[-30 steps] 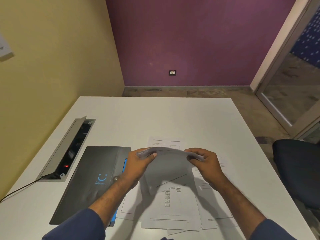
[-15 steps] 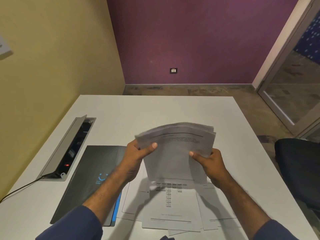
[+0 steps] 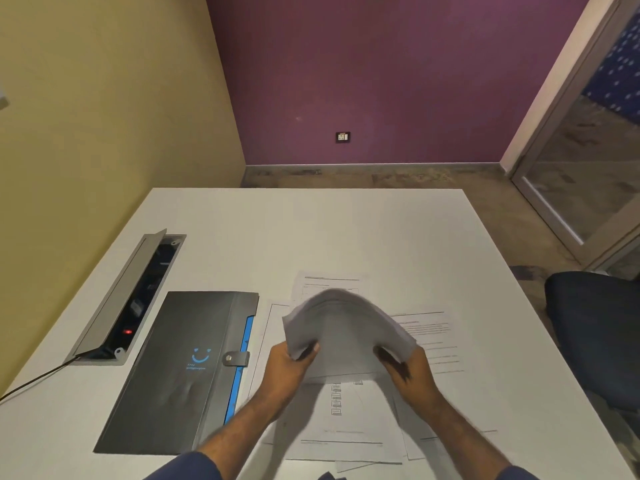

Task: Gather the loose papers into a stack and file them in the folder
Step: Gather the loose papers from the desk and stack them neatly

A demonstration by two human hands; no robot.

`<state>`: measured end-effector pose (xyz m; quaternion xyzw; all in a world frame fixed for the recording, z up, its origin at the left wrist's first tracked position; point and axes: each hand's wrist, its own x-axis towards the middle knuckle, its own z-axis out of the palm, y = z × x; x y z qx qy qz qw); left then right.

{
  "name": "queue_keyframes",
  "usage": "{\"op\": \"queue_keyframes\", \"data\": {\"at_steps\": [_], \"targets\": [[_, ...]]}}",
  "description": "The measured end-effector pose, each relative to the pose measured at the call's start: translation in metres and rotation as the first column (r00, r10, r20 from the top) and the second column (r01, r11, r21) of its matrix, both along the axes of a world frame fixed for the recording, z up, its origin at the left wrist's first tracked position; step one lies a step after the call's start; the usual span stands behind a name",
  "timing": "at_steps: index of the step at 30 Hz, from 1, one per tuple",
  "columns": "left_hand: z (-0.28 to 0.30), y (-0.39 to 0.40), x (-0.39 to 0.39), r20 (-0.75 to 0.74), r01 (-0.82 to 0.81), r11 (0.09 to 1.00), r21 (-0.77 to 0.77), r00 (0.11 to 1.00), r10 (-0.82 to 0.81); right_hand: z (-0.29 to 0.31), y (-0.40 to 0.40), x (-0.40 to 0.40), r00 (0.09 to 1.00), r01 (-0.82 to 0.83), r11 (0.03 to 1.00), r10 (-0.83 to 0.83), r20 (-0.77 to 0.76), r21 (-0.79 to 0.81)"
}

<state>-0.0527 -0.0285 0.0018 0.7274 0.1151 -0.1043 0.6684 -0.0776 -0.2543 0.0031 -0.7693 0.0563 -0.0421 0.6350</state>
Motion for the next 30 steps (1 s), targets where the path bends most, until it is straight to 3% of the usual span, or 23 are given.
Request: {"op": "queue_keyframes", "data": {"at_steps": [3,6,9,11,15,19,22,27,30], "targets": [[0.005,0.0,0.004,0.015,0.0,1.0,0.019,1.0,0.0,-0.002,-0.001,0.008,0.99,0.065,0.997,-0.06,-0.125,0.034],[0.006,0.003,0.009,0.002,0.07,0.997,0.043,0.998,-0.071,0.0,-0.002,0.016,0.988,0.026,0.999,-0.023,-0.15,0.02],[-0.007,0.008,0.014,-0.067,0.14,0.983,0.119,0.989,-0.133,-0.001,-0.007,0.023,0.982,0.047,0.999,-0.044,-0.186,0.014],[-0.019,0.013,0.015,-0.131,0.11,0.971,0.212,0.988,-0.083,-0.006,-0.015,0.024,0.969,0.103,0.995,-0.1,-0.226,-0.002],[-0.046,0.02,0.015,-0.189,0.14,0.832,0.536,0.981,-0.043,-0.02,-0.037,0.02,0.925,0.232,0.973,-0.218,-0.311,0.008],[-0.057,0.012,0.008,-0.303,0.298,0.684,0.666,0.946,-0.118,-0.03,-0.058,0.016,0.886,0.304,0.953,-0.284,-0.366,-0.004],[-0.061,0.001,0.003,-0.324,0.318,0.593,0.74,0.941,-0.1,-0.036,-0.068,0.016,0.865,0.33,0.944,-0.307,-0.397,-0.009],[-0.07,-0.002,0.011,-0.319,0.215,0.739,0.638,0.948,0.0,-0.046,-0.073,0.018,0.852,0.345,0.939,-0.317,-0.416,-0.008],[-0.074,0.006,0.018,-0.317,0.213,0.742,0.635,0.949,-0.001,-0.052,-0.074,0.019,0.846,0.347,0.938,-0.313,-0.433,0.001]]}}
